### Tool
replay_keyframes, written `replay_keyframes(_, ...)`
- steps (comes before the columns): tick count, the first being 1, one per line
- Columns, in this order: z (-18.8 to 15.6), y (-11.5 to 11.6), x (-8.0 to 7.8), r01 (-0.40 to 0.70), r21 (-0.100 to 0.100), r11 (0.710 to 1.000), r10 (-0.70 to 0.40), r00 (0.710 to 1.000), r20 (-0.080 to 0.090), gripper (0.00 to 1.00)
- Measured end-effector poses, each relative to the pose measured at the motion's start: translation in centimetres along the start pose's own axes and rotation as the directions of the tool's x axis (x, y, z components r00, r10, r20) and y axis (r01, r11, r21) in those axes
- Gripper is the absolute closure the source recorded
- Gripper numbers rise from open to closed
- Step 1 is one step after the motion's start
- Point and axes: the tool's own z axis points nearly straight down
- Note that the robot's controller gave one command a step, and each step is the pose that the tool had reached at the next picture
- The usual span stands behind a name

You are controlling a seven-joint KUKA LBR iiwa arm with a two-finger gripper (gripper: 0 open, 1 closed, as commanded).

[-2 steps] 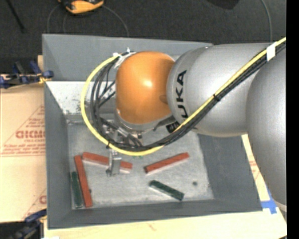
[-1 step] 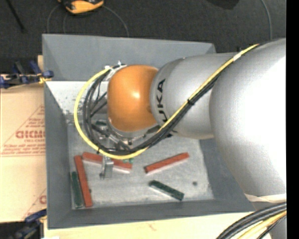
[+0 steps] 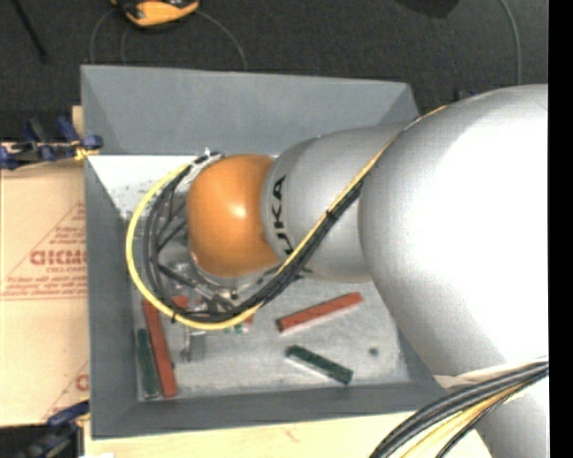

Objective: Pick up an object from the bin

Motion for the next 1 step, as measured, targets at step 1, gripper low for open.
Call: replay_keyframes(1,1.53,-3.76,-1.06,-0.016,-0.003,1.0,0.016,1.0,-0.001,0.0)
